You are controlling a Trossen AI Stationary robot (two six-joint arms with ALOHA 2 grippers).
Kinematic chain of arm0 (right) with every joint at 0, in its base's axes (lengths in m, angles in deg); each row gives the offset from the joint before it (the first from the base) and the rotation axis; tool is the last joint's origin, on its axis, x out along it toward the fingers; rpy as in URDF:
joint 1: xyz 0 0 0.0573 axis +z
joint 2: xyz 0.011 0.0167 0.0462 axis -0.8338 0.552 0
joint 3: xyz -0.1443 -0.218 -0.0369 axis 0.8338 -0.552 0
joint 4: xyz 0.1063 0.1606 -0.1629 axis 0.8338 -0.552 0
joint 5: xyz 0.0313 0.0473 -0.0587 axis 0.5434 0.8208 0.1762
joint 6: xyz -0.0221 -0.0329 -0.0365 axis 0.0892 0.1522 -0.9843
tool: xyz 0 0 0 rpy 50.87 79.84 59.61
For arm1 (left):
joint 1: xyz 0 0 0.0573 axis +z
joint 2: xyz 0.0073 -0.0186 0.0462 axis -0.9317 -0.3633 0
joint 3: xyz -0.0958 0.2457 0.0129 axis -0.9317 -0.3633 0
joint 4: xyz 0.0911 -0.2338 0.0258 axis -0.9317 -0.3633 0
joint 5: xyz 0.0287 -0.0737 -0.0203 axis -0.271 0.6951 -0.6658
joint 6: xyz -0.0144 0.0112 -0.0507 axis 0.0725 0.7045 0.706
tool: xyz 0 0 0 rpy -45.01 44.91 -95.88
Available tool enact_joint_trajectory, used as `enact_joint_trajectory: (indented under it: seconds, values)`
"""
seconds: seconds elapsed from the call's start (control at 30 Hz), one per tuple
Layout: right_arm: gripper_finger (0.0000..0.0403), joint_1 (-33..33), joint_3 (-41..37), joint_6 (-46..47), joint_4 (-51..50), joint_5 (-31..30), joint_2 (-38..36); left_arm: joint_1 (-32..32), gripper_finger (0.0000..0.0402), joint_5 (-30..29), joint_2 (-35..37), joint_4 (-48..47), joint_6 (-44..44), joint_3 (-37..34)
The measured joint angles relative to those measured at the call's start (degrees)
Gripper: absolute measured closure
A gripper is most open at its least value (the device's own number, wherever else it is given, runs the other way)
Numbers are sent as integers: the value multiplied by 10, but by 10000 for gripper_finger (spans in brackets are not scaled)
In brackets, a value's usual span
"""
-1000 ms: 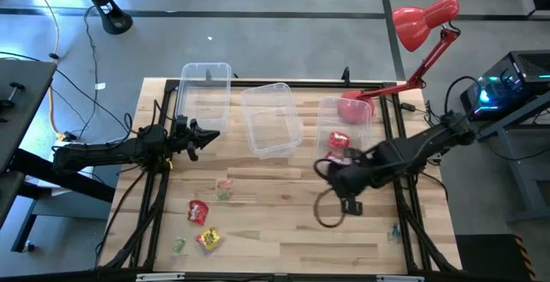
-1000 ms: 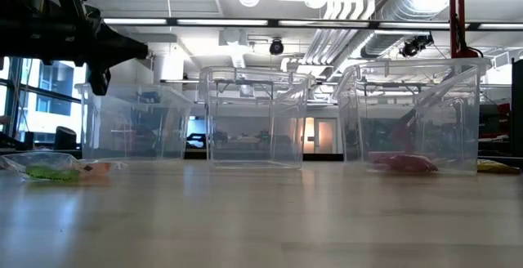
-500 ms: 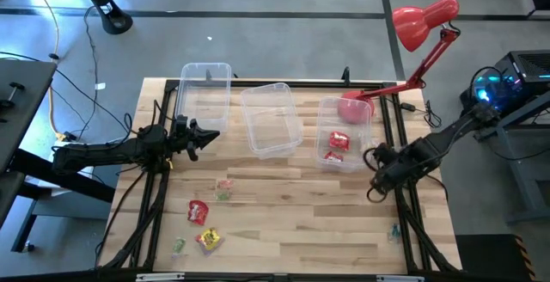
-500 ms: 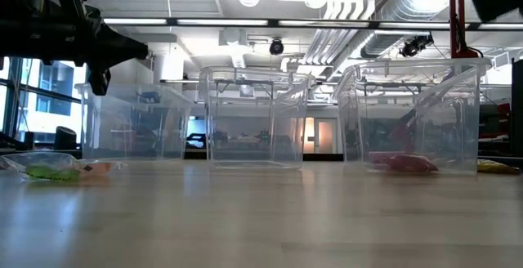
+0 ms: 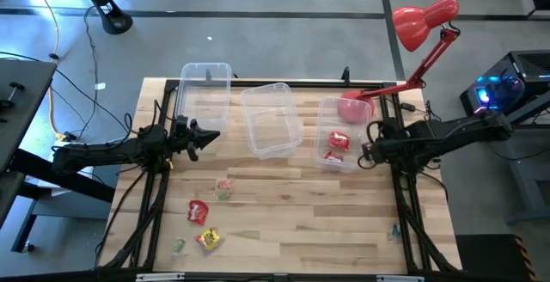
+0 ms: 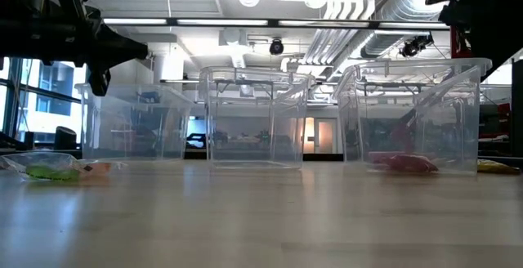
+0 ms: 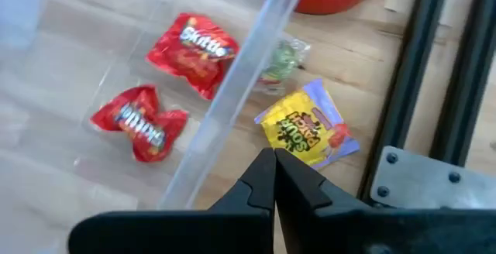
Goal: Sort candy
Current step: Move the transparent bins to the top of the table
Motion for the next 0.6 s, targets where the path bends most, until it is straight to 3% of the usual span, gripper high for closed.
enact_joint_trajectory:
  seconds: [0.1,0.43,0.6]
  values:
    - [403,-36,-14,-8,34,-2,2,0,401,0,0,0,0,0]
    - [403,-147,-56,-120,282,9,64,0,401,0,0,3,0,0]
    - [403,-192,-56,-227,426,56,111,0,401,0,0,3,0,0]
